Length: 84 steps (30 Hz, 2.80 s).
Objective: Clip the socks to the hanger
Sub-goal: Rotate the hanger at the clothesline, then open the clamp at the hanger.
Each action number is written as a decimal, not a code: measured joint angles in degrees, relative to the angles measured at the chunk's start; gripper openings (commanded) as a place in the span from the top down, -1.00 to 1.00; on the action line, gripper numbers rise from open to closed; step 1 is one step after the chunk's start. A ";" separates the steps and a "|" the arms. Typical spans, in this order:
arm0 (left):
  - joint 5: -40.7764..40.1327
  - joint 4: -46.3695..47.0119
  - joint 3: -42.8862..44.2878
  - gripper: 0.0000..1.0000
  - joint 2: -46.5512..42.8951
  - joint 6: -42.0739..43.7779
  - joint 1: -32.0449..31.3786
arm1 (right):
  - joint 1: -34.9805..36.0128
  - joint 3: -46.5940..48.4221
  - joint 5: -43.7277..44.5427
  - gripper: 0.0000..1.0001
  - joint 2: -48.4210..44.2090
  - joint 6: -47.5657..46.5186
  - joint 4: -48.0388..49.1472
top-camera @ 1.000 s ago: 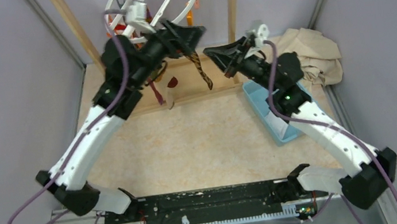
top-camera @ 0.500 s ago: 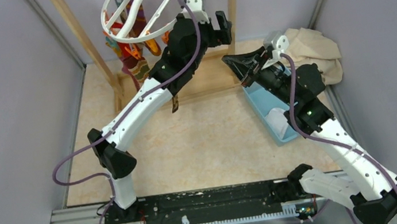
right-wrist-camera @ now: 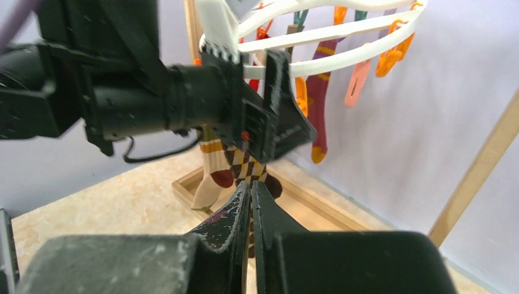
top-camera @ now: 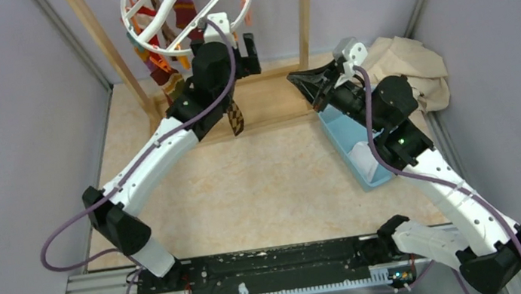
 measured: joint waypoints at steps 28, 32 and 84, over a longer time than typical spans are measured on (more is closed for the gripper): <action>4.13 -1.57 -10.10 -0.98 -15.50 -1.68 11.08 | -0.02 14.19 -11.65 0.11 22.60 7.74 10.58; 4.28 -1.40 -11.13 -0.97 -16.13 -1.66 11.13 | -0.02 15.58 -13.03 0.08 26.25 9.11 12.63; 6.16 -3.02 -12.87 -0.97 -18.91 -2.25 12.70 | -0.02 28.85 -21.73 1.00 45.75 21.11 32.24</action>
